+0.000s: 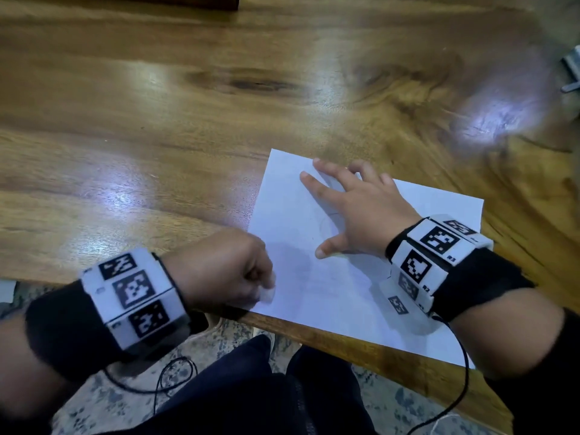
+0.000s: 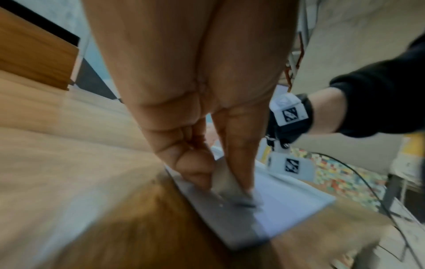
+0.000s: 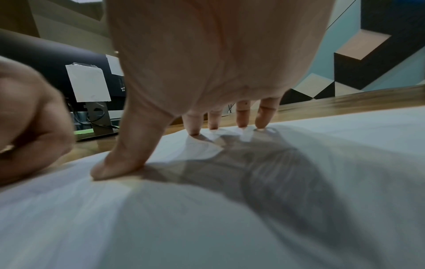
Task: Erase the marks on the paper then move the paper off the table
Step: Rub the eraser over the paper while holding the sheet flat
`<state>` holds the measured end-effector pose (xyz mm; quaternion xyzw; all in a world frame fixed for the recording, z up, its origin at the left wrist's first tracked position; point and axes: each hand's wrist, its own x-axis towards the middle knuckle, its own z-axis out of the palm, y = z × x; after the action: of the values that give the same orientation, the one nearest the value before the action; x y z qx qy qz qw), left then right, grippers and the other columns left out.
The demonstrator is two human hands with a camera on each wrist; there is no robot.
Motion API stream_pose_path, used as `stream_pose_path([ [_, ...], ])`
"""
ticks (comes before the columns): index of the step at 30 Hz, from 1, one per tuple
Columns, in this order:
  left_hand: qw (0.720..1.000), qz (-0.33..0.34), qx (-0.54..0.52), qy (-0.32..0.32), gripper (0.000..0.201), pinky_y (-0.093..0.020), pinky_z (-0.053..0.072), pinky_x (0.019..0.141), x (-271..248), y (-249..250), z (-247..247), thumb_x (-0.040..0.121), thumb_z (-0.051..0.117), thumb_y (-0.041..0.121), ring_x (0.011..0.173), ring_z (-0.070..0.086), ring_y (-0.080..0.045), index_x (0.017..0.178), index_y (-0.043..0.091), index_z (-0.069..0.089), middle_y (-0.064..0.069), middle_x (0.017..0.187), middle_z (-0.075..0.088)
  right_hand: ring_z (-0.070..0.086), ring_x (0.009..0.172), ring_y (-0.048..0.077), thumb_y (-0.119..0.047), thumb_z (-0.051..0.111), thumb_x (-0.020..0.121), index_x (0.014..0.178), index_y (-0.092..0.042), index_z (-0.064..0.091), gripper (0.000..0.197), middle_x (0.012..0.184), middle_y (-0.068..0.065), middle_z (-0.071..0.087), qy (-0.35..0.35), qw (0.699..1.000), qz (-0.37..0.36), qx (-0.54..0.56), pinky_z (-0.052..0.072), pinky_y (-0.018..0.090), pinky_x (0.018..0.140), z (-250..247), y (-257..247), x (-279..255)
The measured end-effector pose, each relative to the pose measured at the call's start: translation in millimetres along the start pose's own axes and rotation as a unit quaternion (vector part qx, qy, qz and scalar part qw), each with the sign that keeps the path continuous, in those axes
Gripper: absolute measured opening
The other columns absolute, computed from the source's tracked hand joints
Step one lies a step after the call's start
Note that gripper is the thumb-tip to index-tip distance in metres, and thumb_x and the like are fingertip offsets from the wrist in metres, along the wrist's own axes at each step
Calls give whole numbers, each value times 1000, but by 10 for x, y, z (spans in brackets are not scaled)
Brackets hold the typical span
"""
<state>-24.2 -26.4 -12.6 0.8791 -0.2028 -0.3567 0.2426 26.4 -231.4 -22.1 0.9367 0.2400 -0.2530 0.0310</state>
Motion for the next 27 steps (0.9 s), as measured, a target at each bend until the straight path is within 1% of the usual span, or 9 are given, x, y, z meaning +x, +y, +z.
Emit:
stream_pose_path([
  [3,990,3,9,143,18,-25,43,67,276,76,-146,75,70,30,78,63,-20,87,17,72,-5,80,70,10,135,26,-72,62,67,148,-41,-6,109,156,-16,-10,2,1000,0,-2,20,38,103,8,6,2],
  [5,981,12,18,194,16,-28,45,69,399,119,-147,77,68,26,78,63,-25,86,14,71,-11,83,68,10,135,25,-73,61,67,148,-42,-6,109,156,-16,-11,3,1000,-3,-1,20,37,103,11,9,3],
  [7,987,29,24,158,10,-31,45,67,350,103,-63,78,67,23,75,61,-27,80,15,71,-8,78,63,9,135,25,-73,61,67,148,-42,-6,109,156,-16,-10,3,1000,-4,2,19,37,103,14,13,10],
  [10,999,31,19,19,10,-28,46,71,129,103,58,76,68,25,78,61,-21,83,20,72,-4,82,63,9,135,25,-72,61,67,147,-42,-7,109,156,-16,-10,4,1000,-5,3,19,36,103,21,19,8],
  [12,999,22,2,44,13,-28,48,73,150,103,17,74,70,26,80,63,-20,86,22,73,-4,84,68,10,135,25,-73,61,67,147,-42,-7,109,156,-16,-10,7,1000,-5,3,19,37,103,23,17,5],
  [16,980,30,22,196,12,-26,41,67,414,144,-92,77,67,25,76,60,-24,81,14,71,-9,81,65,9,136,26,-73,61,67,147,-42,-7,109,156,-17,-11,2,1000,-1,2,18,38,105,17,11,4],
  [20,993,52,58,86,16,-26,40,63,236,133,84,80,63,24,69,57,-26,67,14,65,-6,75,58,9,136,25,-72,61,67,148,-42,-7,109,156,-17,-11,0,1000,-2,2,19,37,104,4,13,7],
  [23,999,32,25,19,16,-23,42,68,124,123,45,79,64,33,79,61,-18,86,19,67,-1,84,66,8,136,24,-72,62,67,148,-42,-6,109,156,-16,-10,5,1000,-5,10,18,37,104,1,11,3],
  [27,995,18,27,99,37,-22,35,68,195,38,-57,81,57,43,90,57,-19,109,20,61,0,93,59,4,138,22,-69,65,67,148,-42,-3,109,157,-15,-10,4,999,-1,36,15,37,107,16,13,-23],
])
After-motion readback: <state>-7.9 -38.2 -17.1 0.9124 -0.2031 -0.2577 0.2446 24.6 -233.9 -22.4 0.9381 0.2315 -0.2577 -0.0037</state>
